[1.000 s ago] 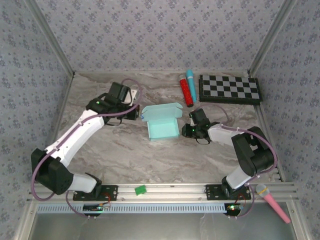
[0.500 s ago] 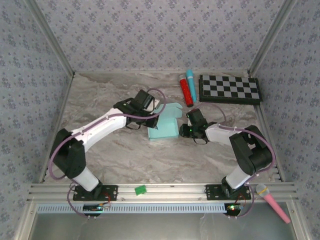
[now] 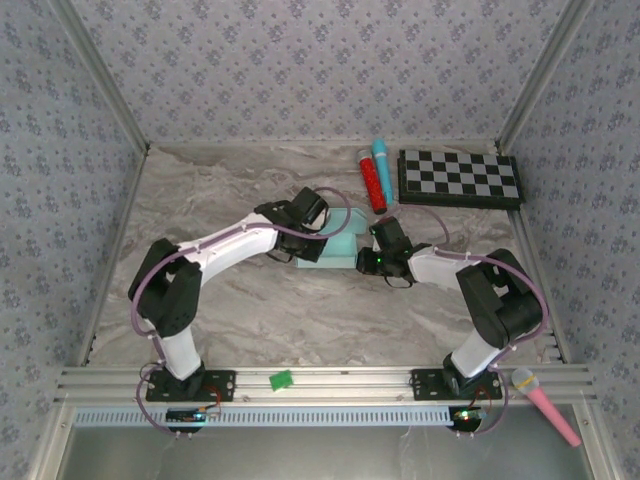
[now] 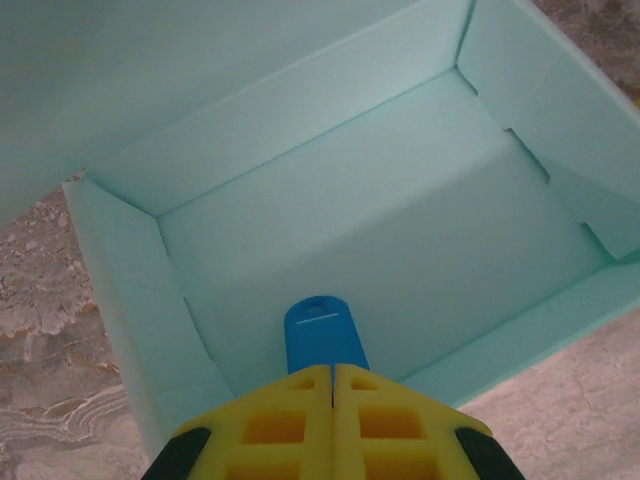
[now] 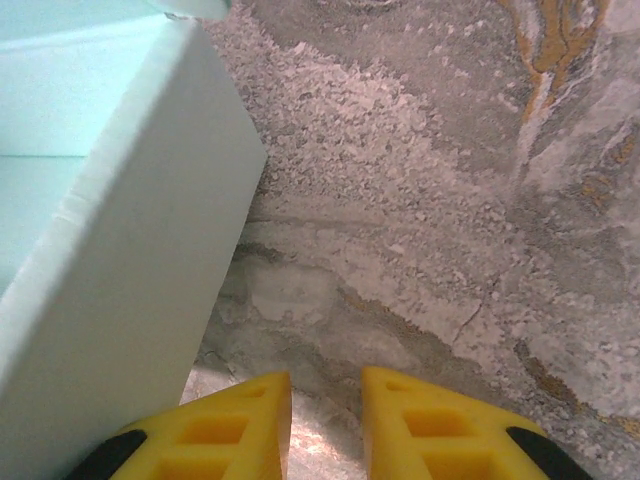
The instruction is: Fold the paper box
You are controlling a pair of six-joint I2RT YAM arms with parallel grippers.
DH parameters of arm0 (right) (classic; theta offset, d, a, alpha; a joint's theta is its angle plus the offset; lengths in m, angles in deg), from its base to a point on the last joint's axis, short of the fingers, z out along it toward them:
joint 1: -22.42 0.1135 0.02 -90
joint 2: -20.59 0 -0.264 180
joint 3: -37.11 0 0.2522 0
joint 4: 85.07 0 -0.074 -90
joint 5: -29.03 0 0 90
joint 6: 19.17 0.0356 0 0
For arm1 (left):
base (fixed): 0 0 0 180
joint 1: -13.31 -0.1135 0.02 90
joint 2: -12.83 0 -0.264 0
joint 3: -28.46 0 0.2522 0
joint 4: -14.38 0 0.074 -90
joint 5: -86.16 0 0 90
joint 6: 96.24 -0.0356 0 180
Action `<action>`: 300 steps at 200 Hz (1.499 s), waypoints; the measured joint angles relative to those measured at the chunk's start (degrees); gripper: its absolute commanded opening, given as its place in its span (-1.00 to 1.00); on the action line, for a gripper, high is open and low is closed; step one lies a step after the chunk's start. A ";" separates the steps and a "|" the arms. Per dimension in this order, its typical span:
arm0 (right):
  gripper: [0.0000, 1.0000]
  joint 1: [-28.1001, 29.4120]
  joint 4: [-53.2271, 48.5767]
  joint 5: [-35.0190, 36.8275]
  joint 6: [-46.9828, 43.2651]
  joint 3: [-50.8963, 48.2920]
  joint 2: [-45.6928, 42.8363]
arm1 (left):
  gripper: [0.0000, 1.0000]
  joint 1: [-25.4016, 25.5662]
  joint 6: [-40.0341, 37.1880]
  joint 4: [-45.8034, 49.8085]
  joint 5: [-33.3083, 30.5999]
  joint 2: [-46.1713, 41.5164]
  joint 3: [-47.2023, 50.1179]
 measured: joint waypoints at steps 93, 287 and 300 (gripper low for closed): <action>-0.49 0.44 -0.04 0.79 -0.22 0.07 0.09 | -1.00 3.37 -1.29 2.97 -3.74 1.64 -2.27; -0.48 0.63 -0.50 1.16 -0.66 0.26 0.09 | -0.92 6.49 -2.38 4.33 -14.73 3.06 -1.77; -0.48 0.63 -0.52 1.16 -0.66 0.28 0.09 | -0.87 6.62 -2.38 4.33 -15.02 4.11 -1.90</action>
